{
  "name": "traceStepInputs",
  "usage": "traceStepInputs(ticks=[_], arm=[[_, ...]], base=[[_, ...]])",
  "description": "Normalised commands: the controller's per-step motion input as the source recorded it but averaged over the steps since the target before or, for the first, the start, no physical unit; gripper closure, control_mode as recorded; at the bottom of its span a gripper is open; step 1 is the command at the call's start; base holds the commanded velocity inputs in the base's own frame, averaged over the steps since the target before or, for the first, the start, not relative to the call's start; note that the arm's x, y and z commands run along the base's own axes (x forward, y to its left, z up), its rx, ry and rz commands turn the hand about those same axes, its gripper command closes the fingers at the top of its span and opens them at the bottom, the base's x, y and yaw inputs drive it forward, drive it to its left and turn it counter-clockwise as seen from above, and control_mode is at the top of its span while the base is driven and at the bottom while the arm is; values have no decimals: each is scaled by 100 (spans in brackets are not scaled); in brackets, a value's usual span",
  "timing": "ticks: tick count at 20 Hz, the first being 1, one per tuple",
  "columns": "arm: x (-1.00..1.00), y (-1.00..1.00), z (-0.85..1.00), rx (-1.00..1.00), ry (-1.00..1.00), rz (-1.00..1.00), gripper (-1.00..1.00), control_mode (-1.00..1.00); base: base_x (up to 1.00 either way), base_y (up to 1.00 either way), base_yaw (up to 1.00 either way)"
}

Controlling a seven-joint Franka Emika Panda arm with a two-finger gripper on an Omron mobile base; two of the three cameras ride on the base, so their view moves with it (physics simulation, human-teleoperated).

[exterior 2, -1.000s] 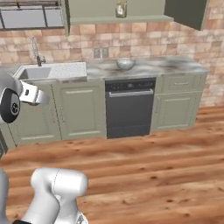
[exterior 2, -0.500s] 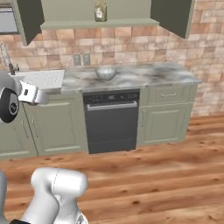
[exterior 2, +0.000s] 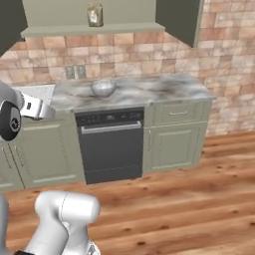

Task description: Pick the egg and butter from the fridge and place them by the bowl for mixing.

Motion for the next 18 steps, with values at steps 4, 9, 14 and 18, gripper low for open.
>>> traceStepInputs(ticks=[4, 9, 14, 18], arm=[[0, 0, 0, 0, 0, 0, 100, 100], [0, 0, 0, 0, 0, 0, 100, 100], [0, 0, 0, 0, 0, 0, 100, 100], [0, 0, 0, 0, 0, 0, 100, 100]], base=[[100, -4, -9], [100, -43, 7], [100, -49, 2], [100, -40, 0]])
